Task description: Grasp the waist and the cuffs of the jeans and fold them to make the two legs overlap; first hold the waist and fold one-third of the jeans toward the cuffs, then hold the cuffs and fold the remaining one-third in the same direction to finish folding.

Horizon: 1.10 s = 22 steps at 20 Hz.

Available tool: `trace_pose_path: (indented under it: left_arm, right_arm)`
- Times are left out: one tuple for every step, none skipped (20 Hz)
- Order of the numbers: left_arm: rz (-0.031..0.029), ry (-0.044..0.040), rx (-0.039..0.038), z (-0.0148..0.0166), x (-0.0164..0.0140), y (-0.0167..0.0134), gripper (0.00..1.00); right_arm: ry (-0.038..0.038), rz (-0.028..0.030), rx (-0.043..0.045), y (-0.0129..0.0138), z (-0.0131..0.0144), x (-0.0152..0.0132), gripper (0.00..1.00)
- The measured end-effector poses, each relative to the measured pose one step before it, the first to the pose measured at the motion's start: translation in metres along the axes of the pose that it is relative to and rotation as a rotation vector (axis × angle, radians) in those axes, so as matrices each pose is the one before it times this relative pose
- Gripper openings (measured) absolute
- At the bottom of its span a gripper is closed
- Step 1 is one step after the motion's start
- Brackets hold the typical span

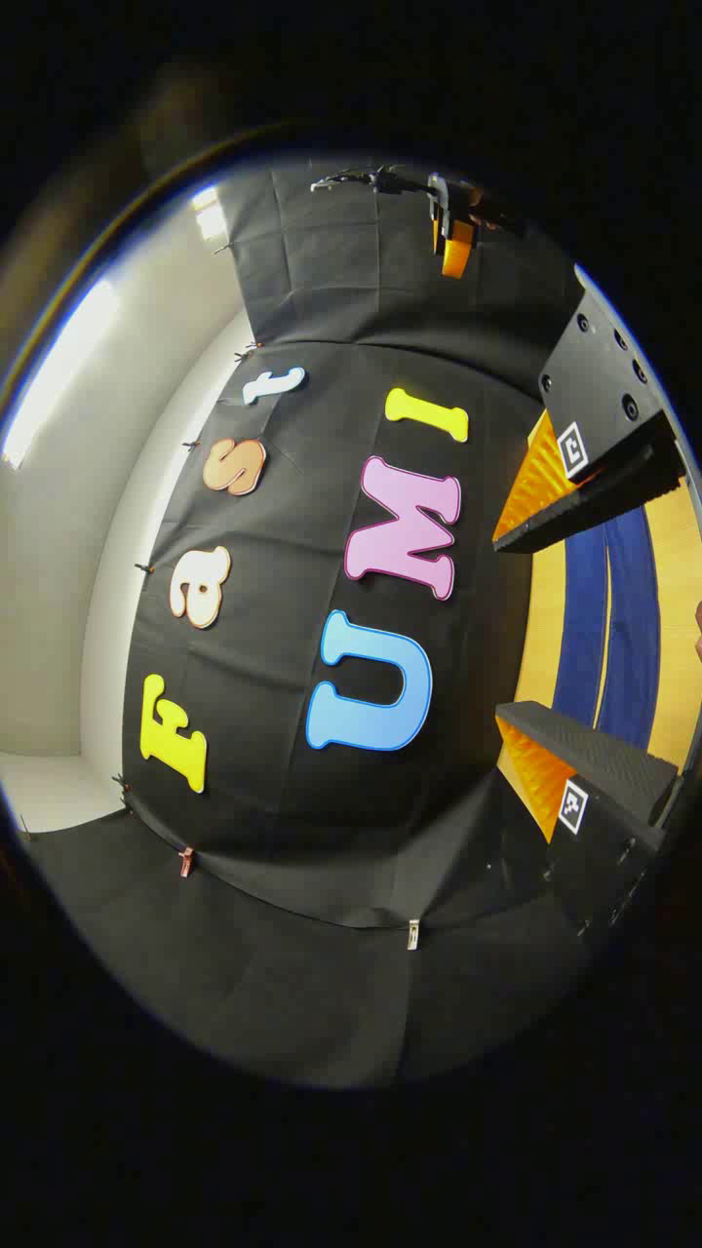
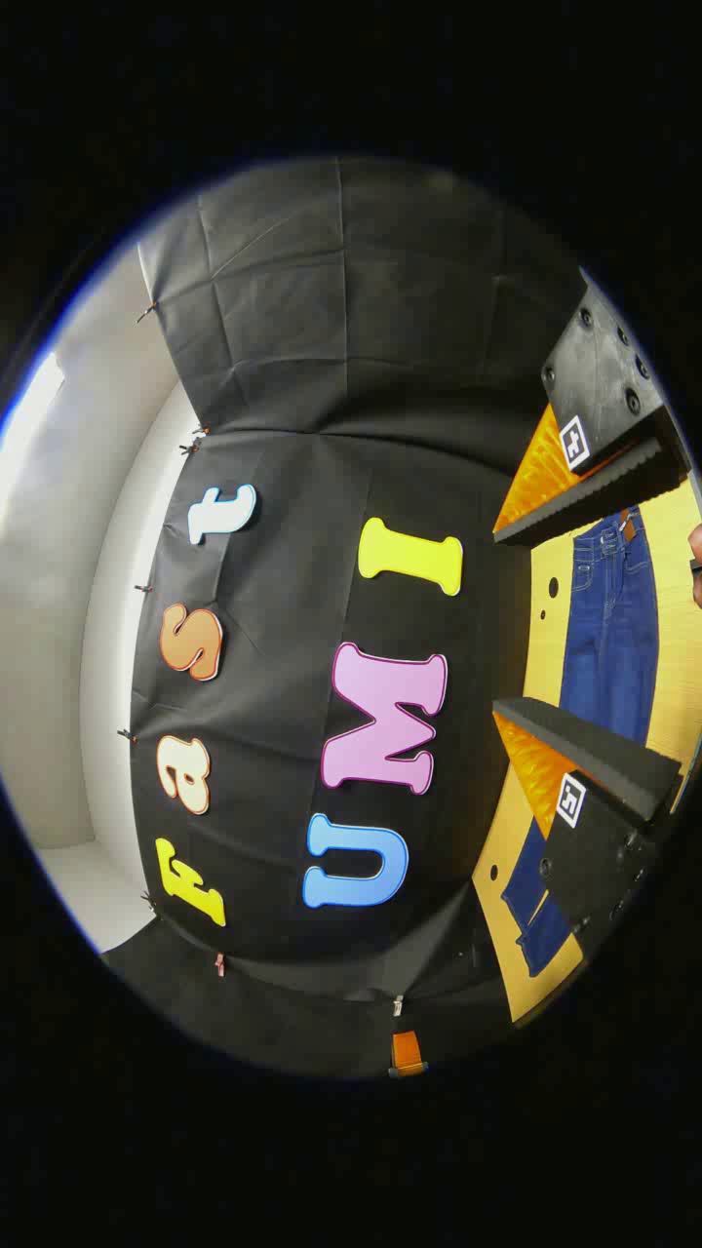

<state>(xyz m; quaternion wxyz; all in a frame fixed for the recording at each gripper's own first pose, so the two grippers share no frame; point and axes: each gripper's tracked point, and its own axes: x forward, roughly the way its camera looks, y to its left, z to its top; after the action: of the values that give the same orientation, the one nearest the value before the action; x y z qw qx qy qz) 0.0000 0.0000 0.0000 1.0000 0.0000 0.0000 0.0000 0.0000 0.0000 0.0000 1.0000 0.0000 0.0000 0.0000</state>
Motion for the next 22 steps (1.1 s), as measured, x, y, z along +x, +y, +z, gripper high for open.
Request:
trace_pose_path:
  left_arm:
    - [-0.00329,-0.00403,0.00233,0.0019,-0.00076,-0.00074,0.96]
    - [-0.00167,-0.00157,-0.00246,0.00022,0.0002,-0.0003,0.96]
    - [-0.00304,-0.00102,-0.00365,0.00122,0.00059,-0.00091,0.96]
    - [-0.00063,0.00001,-0.00123,-0.00119,0.00063,-0.00062,0.96]
    - [-0.00158,-0.00069,0.00183,0.00083,0.00004,0.00028,0.96]
    - [-0.00026,-0.00102,0.00512,-0.00067,0.0001,-0.00044,0.96]
    - [-0.00184,-0.00102,0.00668,0.00129,-0.0007,0.0002,0.96]
    - [-0.00332,-0.00071,0.00754,0.00035,-0.00016,-0.00022,0.96]
    - [-0.00054,-0.00279,0.00799,0.00228,-0.00064,0.00089,0.96]
    - [0.00167,-0.0018,0.0071,0.00019,-0.0003,0.00179,0.96]
    - [0.00145,-0.00331,0.00521,0.00191,-0.00069,0.0012,0.96]
    - [0.0055,-0.00215,0.00519,0.00062,-0.00062,0.00203,0.96]
    - [0.00892,0.00014,0.00665,0.0007,0.00029,0.00301,0.96]
    - [0.00527,-0.0008,0.00545,-0.00025,0.00068,0.00156,0.96]
    - [0.00426,0.0015,0.005,-0.00008,-0.00026,0.00111,0.96]
    - [0.00245,0.00479,0.0053,-0.00166,0.00083,0.00115,0.96]
    - [0.00008,0.00298,0.00498,-0.00086,-0.0006,0.00049,0.96]
    - [0.00071,0.00039,0.00423,-0.001,0.00058,0.00155,0.96]
    - [-0.00092,0.00081,0.00232,0.00017,0.00044,0.00078,0.96]
    - [-0.00026,0.00111,0.00063,-0.00259,-0.00104,0.0009,0.96]
    - [0.00192,0.00532,-0.00151,-0.00337,0.00015,0.00205,0.96]
    - [0.00425,0.01108,-0.00307,-0.00637,0.0004,0.00259,0.96]
  right_arm:
    - [-0.00093,0.00453,0.00759,0.00118,0.00168,0.00069,0.95]
    - [-0.00537,0.00029,0.00783,0.00037,0.00175,0.00012,0.95]
    - [-0.00314,-0.00255,0.00377,-0.00054,0.00109,0.00042,0.96]
    - [-0.00256,-0.00245,-0.00156,-0.0004,0.00074,0.00065,0.95]
    - [-0.00238,-0.00064,-0.00642,0.00015,0.00026,-0.0003,0.95]
    - [-0.00023,-0.00022,-0.0092,0.00038,-0.00035,0.00006,0.95]
    - [-0.00019,0.00125,-0.00992,0.0009,0.00032,-0.00036,0.95]
    - [-0.00134,0.00326,-0.00742,0.00167,0.00095,-0.00012,0.95]
    - [-0.00457,0.0036,-0.00652,0.00257,0.00129,-0.00086,0.95]
    - [-0.00363,0.00173,-0.00349,0.00167,0.00139,-0.00009,0.95]
    - [-0.0038,0.00217,-0.00238,0.00199,0.00054,-0.00055,0.95]
    - [-0.00192,0.00258,-0.00252,0.00224,0.00061,-0.00009,0.95]
    - [-0.00067,0.00122,-0.00267,0.00138,0.00034,0.00034,0.95]
    - [0.00028,0.00093,-0.00156,0.00141,0.00043,0.0004,0.95]
    - [0.0004,0.00122,0.00043,0.00124,0.00016,0.00046,0.95]
    - [0.00215,-0.00085,0.00243,0.00027,0.0001,0.00057,0.95]
    - [-0.00043,-0.00021,0.0026,0.00108,0.00022,0.00016,0.95]
    - [-0.00125,-0.00138,0.00226,0.00035,0.00094,0.00007,0.95]
    - [0.00307,-0.00247,0.00046,-0.00003,-0.00067,0.00076,0.95]
    - [0.00711,0.00094,-0.00233,0.00107,-0.00284,0.00035,0.95]
    - [0.00974,0.00507,-0.00675,0.00195,-0.00386,0.00047,0.95]
    - [0.01114,0.01312,-0.01466,0.00303,-0.00484,0.00072,0.95]
